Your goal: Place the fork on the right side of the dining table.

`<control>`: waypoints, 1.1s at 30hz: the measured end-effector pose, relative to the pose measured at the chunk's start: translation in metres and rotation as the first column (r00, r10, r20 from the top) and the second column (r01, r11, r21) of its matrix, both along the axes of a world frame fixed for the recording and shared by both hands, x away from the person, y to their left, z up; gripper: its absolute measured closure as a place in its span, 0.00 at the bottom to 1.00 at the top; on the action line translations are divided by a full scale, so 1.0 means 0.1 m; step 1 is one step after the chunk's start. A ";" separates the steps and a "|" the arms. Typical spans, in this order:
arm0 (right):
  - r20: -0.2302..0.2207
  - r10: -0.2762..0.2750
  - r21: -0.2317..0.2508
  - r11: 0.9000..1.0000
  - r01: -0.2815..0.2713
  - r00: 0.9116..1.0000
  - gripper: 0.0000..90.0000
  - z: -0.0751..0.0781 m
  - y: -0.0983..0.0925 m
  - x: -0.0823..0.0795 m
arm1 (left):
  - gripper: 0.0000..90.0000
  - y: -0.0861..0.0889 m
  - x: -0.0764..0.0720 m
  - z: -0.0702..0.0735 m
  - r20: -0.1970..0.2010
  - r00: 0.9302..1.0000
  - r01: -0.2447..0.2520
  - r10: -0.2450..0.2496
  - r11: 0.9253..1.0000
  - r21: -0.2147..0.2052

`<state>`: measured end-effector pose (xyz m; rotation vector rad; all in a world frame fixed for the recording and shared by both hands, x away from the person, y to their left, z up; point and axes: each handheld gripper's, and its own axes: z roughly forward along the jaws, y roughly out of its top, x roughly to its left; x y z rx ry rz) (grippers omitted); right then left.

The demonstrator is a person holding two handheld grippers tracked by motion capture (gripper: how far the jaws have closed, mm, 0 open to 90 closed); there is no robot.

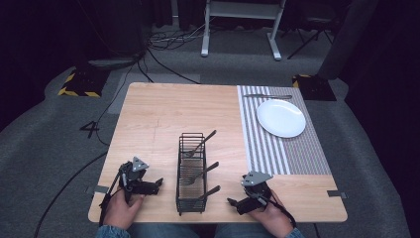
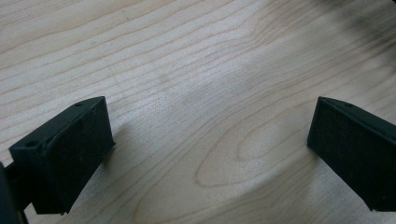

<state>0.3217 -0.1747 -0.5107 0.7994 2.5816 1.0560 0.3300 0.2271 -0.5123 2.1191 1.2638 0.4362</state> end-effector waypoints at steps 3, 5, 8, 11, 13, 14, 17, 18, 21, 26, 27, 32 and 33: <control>-0.002 0.005 -0.006 1.000 -0.005 1.000 0.02 0.01 0.00 0.00 | 0.00 0.00 0.00 0.00 0.000 1.000 0.000 0.000 1.000 0.000; -0.006 0.000 -0.007 1.000 0.000 1.000 0.17 0.04 -0.01 -0.01 | 0.00 0.00 0.00 0.00 -0.001 1.000 0.001 -0.001 1.000 0.000; -0.029 -0.020 -0.006 1.000 0.020 0.999 0.32 0.10 -0.02 -0.03 | 0.00 0.00 0.00 0.00 0.000 1.000 0.000 0.000 1.000 0.000; -0.069 -0.022 0.005 1.000 0.022 0.997 0.38 0.15 -0.03 -0.06 | 0.00 0.00 0.00 0.00 0.000 1.000 0.000 0.000 1.000 0.000; -0.068 -0.018 0.018 1.000 0.019 0.998 0.38 0.20 -0.05 -0.08 | 0.00 0.00 0.00 0.00 0.000 1.000 0.000 0.000 1.000 0.000; -0.070 -0.015 0.024 1.000 0.017 0.997 0.38 0.22 -0.06 -0.09 | 0.00 0.00 0.00 0.00 0.000 1.000 0.000 0.000 1.000 0.000; -0.074 -0.006 0.041 0.999 0.009 0.997 0.41 0.31 -0.10 -0.11 | 0.00 0.00 0.00 0.00 -0.001 1.000 0.000 0.000 1.000 0.000; -0.081 -0.005 0.049 0.999 0.009 0.997 0.42 0.34 -0.10 -0.12 | 0.00 0.00 0.00 0.00 -0.001 1.000 0.000 0.000 1.000 0.000; -0.082 0.009 0.070 0.998 -0.004 0.997 0.44 0.42 -0.12 -0.14 | 0.00 0.00 0.00 0.00 0.000 1.000 0.000 0.000 1.000 0.000; -0.058 0.030 0.087 0.996 -0.025 0.998 0.47 0.57 -0.10 -0.20 | 0.00 0.00 0.00 0.00 -0.001 1.000 0.000 0.000 1.000 0.000; -0.046 0.039 0.089 0.995 -0.035 0.998 0.48 0.62 -0.09 -0.22 | 0.00 0.00 0.00 0.00 0.000 1.000 0.000 0.000 1.000 0.001; -0.024 0.070 0.093 0.993 -0.067 0.997 0.53 0.77 -0.06 -0.29 | 0.00 0.00 0.00 0.00 0.000 1.000 0.000 0.000 1.000 0.000; -0.021 0.077 0.098 0.992 -0.074 0.997 0.54 0.81 -0.05 -0.31 | 0.00 0.00 0.00 0.00 0.000 1.000 0.000 0.000 1.000 0.001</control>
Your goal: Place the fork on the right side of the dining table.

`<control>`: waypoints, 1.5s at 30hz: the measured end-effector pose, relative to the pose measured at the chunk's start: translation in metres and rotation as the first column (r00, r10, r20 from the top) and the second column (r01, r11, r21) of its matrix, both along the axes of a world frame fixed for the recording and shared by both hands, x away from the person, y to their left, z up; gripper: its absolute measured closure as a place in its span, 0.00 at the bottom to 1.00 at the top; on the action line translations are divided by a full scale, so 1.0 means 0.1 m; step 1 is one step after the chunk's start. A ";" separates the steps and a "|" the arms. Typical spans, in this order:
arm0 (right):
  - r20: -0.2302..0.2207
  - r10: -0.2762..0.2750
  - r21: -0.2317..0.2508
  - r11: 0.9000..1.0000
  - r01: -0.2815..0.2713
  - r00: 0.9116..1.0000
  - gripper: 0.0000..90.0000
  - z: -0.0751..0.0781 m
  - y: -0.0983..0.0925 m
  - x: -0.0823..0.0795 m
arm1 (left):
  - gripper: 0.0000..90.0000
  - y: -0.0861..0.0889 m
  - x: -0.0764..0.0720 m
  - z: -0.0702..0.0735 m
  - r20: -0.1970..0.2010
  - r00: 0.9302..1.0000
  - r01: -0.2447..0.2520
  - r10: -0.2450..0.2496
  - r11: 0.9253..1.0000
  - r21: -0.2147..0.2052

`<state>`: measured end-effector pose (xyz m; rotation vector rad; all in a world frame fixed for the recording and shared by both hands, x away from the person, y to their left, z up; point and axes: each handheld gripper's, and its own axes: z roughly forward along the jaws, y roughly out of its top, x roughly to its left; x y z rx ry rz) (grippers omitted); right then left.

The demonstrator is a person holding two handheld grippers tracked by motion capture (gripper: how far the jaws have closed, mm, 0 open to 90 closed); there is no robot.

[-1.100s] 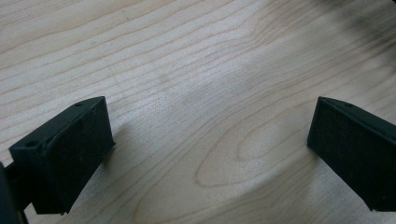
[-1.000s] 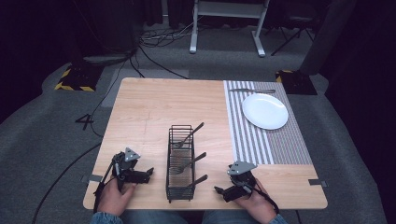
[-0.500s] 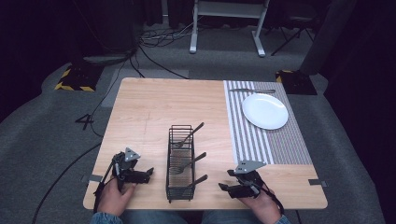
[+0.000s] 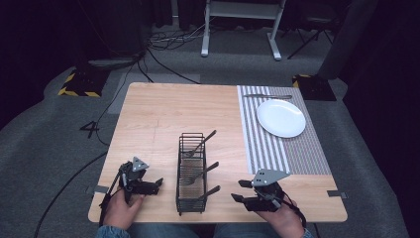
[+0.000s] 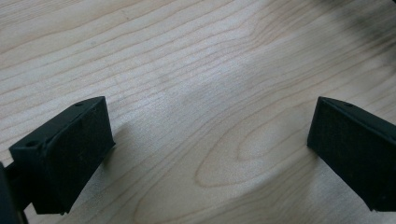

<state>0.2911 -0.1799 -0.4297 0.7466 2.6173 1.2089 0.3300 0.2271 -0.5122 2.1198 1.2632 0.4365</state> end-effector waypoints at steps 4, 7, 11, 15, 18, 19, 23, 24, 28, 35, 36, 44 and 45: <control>0.010 0.033 0.011 0.999 -0.034 0.999 0.58 0.13 0.01 -0.06 | 0.00 0.00 0.00 0.00 -0.001 1.000 0.000 0.000 1.000 0.000; 0.015 0.048 0.010 0.999 -0.048 0.999 0.60 0.23 0.02 -0.08 | 0.00 0.00 0.00 0.00 0.000 1.000 0.000 0.000 1.000 0.000; 0.026 0.078 0.039 0.996 -0.079 0.997 0.61 0.40 0.05 -0.12 | 0.00 0.00 0.00 0.00 0.000 1.000 0.000 0.000 1.000 -0.001; 0.036 0.105 0.053 0.993 -0.107 0.994 0.61 0.51 0.13 -0.16 | 0.00 0.00 0.00 0.00 -0.001 1.000 0.000 0.000 1.000 -0.001; 0.038 0.128 0.076 0.989 -0.130 0.991 0.61 0.57 0.18 -0.19 | 0.00 0.00 0.00 0.00 0.000 1.000 0.000 0.000 1.000 0.000; 0.040 0.133 0.082 0.987 -0.136 0.990 0.61 0.58 0.19 -0.20 | 0.00 0.00 0.00 0.00 0.000 1.000 0.000 0.000 1.000 0.000; 0.036 0.167 0.117 0.978 -0.170 0.985 0.60 0.62 0.26 -0.22 | 0.00 0.00 0.00 0.00 0.001 1.000 -0.003 0.003 1.000 -0.002; 0.035 0.172 0.122 0.977 -0.175 0.985 0.60 0.62 0.27 -0.22 | 0.00 0.00 0.00 0.00 0.000 1.000 -0.002 0.002 1.000 -0.002; 0.031 0.178 0.137 0.974 -0.181 0.983 0.61 0.62 0.32 -0.20 | 0.00 0.00 0.00 0.00 0.000 1.000 -0.002 0.002 1.000 -0.002; 0.014 0.198 0.162 0.967 -0.197 0.980 0.68 0.60 0.42 -0.13 | 0.00 0.00 0.00 0.00 0.000 1.000 -0.002 0.002 1.000 -0.002; 0.004 0.199 0.167 0.966 -0.197 0.980 0.69 0.59 0.44 -0.12 | 0.00 0.00 0.00 0.00 0.000 1.000 -0.001 0.001 1.000 -0.001; -0.035 0.195 0.189 0.964 -0.185 0.980 0.81 0.52 0.49 -0.08 | 0.00 0.00 0.00 0.00 0.000 1.000 -0.001 0.001 1.000 -0.001; -0.035 0.193 0.188 0.965 -0.183 0.981 0.82 0.52 0.50 -0.08 | 0.00 0.00 0.00 0.00 0.000 1.000 -0.001 0.001 1.000 -0.002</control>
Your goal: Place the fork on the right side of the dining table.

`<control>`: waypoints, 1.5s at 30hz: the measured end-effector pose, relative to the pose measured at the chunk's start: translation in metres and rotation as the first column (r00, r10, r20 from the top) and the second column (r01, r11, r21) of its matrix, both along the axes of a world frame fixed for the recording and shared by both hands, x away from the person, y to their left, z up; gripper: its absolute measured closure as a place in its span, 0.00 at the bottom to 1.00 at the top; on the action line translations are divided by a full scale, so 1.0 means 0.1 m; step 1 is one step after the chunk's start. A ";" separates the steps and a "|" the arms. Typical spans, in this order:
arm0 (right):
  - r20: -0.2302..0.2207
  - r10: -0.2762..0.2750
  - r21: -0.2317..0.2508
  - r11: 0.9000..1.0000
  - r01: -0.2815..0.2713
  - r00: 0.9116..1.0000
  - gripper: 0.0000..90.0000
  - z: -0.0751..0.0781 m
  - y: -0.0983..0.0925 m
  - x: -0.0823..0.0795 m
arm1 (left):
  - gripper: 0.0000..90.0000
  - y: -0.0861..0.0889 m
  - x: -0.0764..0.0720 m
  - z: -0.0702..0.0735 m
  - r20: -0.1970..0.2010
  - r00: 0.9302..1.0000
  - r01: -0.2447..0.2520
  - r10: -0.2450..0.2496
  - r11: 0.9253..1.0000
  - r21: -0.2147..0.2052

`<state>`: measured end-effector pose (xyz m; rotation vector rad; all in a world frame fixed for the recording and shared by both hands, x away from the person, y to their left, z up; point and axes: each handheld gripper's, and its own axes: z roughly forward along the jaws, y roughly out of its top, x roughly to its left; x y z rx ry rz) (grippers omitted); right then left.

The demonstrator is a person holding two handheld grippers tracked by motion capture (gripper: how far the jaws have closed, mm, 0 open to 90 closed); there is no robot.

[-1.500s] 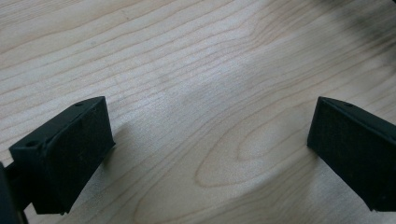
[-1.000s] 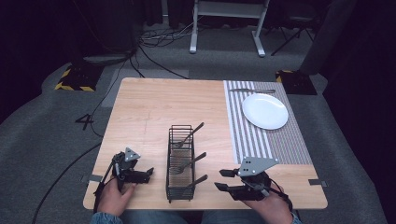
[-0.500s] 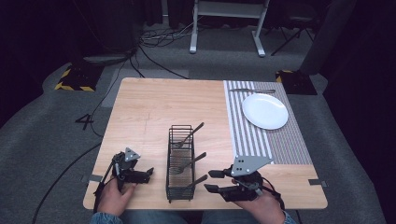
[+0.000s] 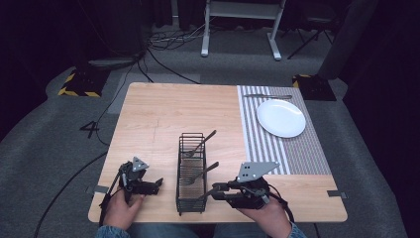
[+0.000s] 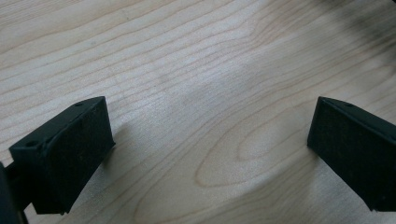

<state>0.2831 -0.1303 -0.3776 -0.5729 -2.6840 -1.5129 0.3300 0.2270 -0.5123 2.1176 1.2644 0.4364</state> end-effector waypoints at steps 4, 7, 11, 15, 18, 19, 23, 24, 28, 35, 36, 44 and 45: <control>-0.003 -0.002 0.010 1.000 0.002 1.000 0.86 0.00 0.01 -0.01 | 0.00 0.00 0.00 0.00 0.000 1.000 0.000 0.000 1.000 0.000; 0.009 -0.008 0.005 1.000 0.008 1.000 0.87 0.01 0.01 -0.02 | 0.00 0.00 0.00 0.00 0.000 1.000 0.000 0.000 1.000 0.000; 0.037 -0.011 -0.001 1.000 0.011 0.999 0.88 0.02 0.03 -0.06 | 0.00 0.00 0.00 0.00 0.000 1.000 0.000 0.000 1.000 0.000; 0.063 -0.012 0.000 1.000 0.012 0.998 0.89 0.05 0.03 -0.09 | 0.00 0.00 0.00 0.00 0.000 1.000 0.000 0.000 1.000 0.000; 0.083 -0.020 -0.001 1.000 0.020 0.996 0.89 0.08 0.04 -0.12 | 0.00 0.00 0.00 0.00 0.000 1.000 0.000 0.000 1.000 0.000; 0.083 -0.020 -0.001 1.000 0.020 0.996 0.89 0.08 0.04 -0.12 | 0.00 0.00 0.00 0.00 0.000 1.000 0.000 0.000 1.000 0.000; 0.099 -0.033 0.025 0.999 0.031 0.995 0.90 0.12 0.02 -0.14 | 0.00 0.00 0.00 0.00 0.000 1.000 0.000 0.000 1.000 0.000; 0.101 -0.033 0.030 0.999 0.030 0.994 0.91 0.14 0.02 -0.14 | 0.00 0.00 0.00 0.00 0.000 1.000 0.000 0.000 1.000 0.000; 0.133 -0.035 0.044 0.999 0.029 0.991 0.94 0.20 0.02 -0.17 | 0.00 0.00 0.00 0.00 0.000 1.000 0.000 0.000 1.000 0.000; 0.163 -0.033 0.042 0.999 0.026 0.986 0.97 0.30 0.04 -0.19 | 0.00 0.00 0.00 0.00 0.000 1.000 0.000 0.000 1.000 0.000; 0.162 -0.032 0.051 0.998 0.024 0.986 0.97 0.33 0.03 -0.19 | 0.00 0.00 0.00 0.00 0.000 1.000 0.000 0.000 1.000 0.000; 0.192 -0.045 0.094 0.995 0.027 0.980 0.97 0.47 -0.01 -0.19 | 0.00 0.00 0.00 0.00 0.000 1.000 0.000 0.000 1.000 0.000; 0.206 -0.051 0.106 0.994 0.030 0.977 0.97 0.53 -0.03 -0.18 | 0.00 0.00 0.00 0.00 0.000 1.000 0.000 0.000 1.000 0.000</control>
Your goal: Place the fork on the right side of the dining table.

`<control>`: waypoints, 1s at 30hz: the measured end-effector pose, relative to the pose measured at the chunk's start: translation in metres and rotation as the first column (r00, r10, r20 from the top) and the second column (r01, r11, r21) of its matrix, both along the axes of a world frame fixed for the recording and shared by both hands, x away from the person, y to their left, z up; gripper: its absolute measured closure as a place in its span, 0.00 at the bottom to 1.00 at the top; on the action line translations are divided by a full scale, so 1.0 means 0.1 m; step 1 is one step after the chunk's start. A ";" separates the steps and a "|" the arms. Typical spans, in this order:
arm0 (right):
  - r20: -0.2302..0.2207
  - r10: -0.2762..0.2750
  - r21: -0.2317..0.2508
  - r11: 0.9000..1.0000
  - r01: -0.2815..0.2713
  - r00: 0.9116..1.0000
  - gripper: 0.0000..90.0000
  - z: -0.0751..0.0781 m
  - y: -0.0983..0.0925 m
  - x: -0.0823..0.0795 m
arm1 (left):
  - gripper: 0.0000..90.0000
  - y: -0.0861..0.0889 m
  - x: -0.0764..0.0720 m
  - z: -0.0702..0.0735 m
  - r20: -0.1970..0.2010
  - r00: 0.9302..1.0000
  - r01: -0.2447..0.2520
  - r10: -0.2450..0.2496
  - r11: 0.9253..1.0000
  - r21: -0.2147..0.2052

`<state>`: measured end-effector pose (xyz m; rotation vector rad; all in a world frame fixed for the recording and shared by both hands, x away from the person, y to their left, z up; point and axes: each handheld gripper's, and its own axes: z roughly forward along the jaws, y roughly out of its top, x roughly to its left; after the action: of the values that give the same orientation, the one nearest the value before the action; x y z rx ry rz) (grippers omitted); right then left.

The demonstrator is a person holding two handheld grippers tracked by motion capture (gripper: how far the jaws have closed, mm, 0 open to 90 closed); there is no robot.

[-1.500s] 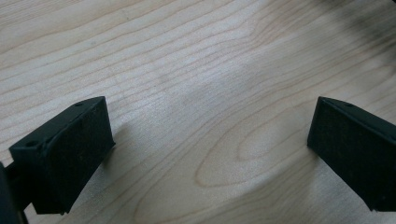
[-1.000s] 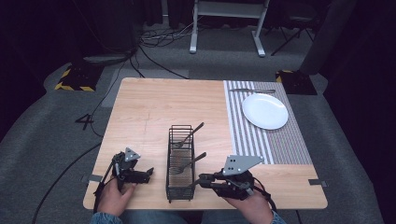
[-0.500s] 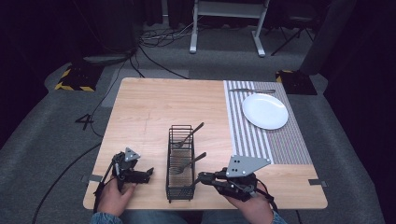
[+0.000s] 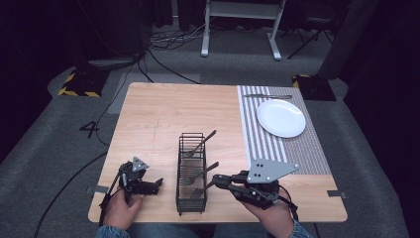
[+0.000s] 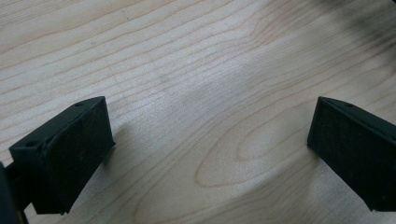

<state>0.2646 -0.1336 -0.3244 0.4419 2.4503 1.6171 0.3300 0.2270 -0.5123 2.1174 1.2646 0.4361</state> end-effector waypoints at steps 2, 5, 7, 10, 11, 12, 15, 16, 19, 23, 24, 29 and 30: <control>0.008 -0.003 0.009 1.000 0.003 1.000 0.97 0.05 -0.02 0.00 | 0.00 0.00 0.00 0.00 0.000 1.000 0.000 0.000 1.000 0.000; 0.016 -0.006 0.020 1.000 0.006 1.000 0.97 0.11 -0.06 -0.01 | 0.00 0.00 0.00 0.00 0.000 1.000 0.000 0.000 1.000 0.000; 0.019 -0.008 0.024 1.000 0.007 1.000 0.97 0.15 -0.08 -0.01 | 0.00 0.00 0.00 0.00 0.000 1.000 0.000 0.000 1.000 0.000; 0.021 -0.009 0.031 0.999 0.008 1.000 0.97 0.21 -0.12 -0.02 | 0.00 0.00 0.00 0.00 0.000 1.000 0.000 0.000 1.000 0.000; 0.023 -0.011 0.032 0.999 0.010 1.000 0.97 0.22 -0.13 -0.02 | 0.00 0.00 0.00 0.00 0.000 1.000 0.000 0.000 1.000 0.000; 0.025 -0.011 0.034 0.999 0.010 1.000 0.97 0.24 -0.15 -0.03 | 0.00 0.00 0.00 0.00 0.000 1.000 0.000 0.000 1.000 0.000; 0.030 -0.014 0.042 0.999 0.013 0.999 0.97 0.29 -0.20 -0.04 | 0.00 0.00 0.00 0.00 0.000 1.000 0.000 0.000 1.000 0.000; 0.030 -0.018 0.046 0.999 0.017 0.999 0.97 0.31 -0.23 -0.04 | 0.00 0.00 0.00 0.00 0.000 1.000 0.001 -0.001 1.000 0.000; 0.028 -0.026 0.051 0.998 0.025 0.999 0.97 0.35 -0.29 -0.04 | 0.00 0.00 0.00 0.00 -0.001 1.000 0.000 0.000 1.000 0.000; 0.025 -0.047 0.064 0.997 0.045 0.999 0.97 0.40 -0.40 -0.02 | 0.00 0.00 0.00 0.00 0.000 1.000 0.000 0.000 1.000 0.000; 0.025 -0.047 0.064 0.997 0.045 0.999 0.97 0.40 -0.40 -0.02 | 0.00 0.00 0.00 0.00 0.000 1.000 0.000 0.000 1.000 0.000; 0.030 -0.084 0.079 0.994 0.082 0.996 0.97 0.46 -0.55 0.01 | 0.00 0.00 0.00 0.00 0.000 1.000 0.000 0.000 1.000 0.001; 0.032 -0.092 0.080 0.993 0.089 0.995 0.97 0.47 -0.58 0.01 | 0.00 0.00 0.00 0.00 -0.001 1.000 0.002 -0.002 1.000 0.002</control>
<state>0.2658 -0.1912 -0.2775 0.5225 2.3121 1.6737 0.3299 0.2271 -0.5122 2.1201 1.2636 0.4354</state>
